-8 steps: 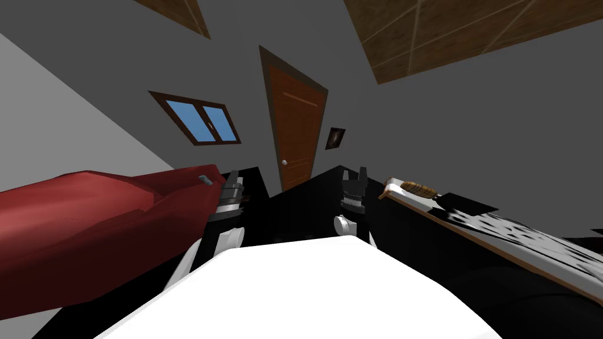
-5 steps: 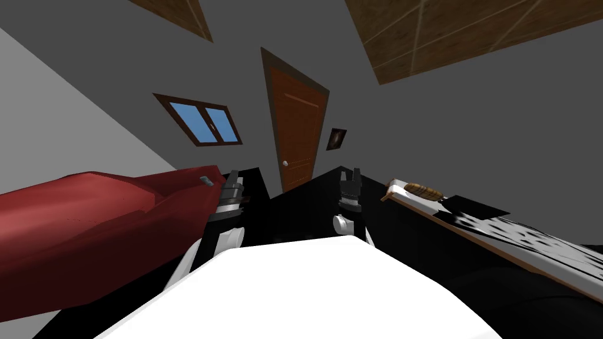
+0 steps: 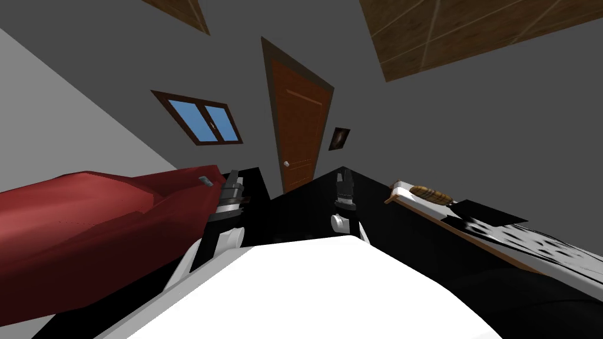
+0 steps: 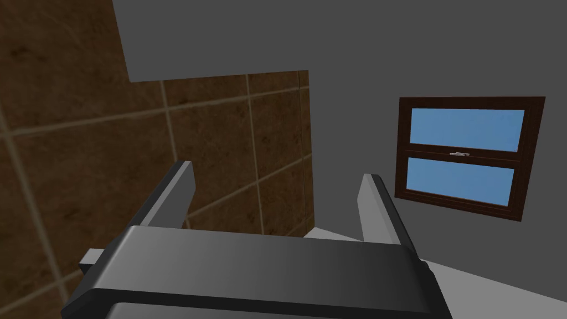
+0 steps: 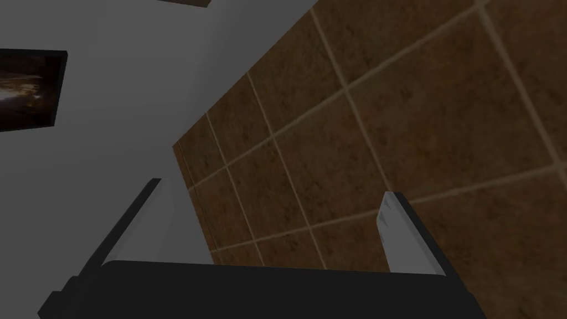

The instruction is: Pull the door open

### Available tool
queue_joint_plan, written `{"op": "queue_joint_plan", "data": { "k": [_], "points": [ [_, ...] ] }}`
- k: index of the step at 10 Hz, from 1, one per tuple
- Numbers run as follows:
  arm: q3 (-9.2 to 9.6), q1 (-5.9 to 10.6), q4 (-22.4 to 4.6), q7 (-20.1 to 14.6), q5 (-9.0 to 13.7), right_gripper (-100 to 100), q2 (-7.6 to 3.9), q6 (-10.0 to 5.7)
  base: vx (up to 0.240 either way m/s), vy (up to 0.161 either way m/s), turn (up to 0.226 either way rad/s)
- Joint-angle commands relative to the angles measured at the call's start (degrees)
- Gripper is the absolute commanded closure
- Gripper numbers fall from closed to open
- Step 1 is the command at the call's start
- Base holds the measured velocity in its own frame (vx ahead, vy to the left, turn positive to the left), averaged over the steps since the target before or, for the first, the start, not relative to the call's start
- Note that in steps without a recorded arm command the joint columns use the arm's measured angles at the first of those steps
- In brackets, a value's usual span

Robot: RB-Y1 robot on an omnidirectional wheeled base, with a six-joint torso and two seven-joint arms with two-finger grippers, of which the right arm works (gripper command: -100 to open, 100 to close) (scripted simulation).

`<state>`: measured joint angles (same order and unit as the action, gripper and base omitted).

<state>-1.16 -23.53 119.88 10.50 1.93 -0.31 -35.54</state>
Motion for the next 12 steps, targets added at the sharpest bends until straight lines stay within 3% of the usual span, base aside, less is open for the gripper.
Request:
{"op": "queue_joint_plan", "data": {
  "k": [1,12],
  "points": [
    [-0.09,0.72,-2.17,1.6,-0.59,-100,-0.46,-0.43,0.076,0.028,0.037],
    [-0.49,8.07,-20.4,14.96,-5.94,-100,-2.8,-3.16,0.098,0.03,0.039]
  ]
}}
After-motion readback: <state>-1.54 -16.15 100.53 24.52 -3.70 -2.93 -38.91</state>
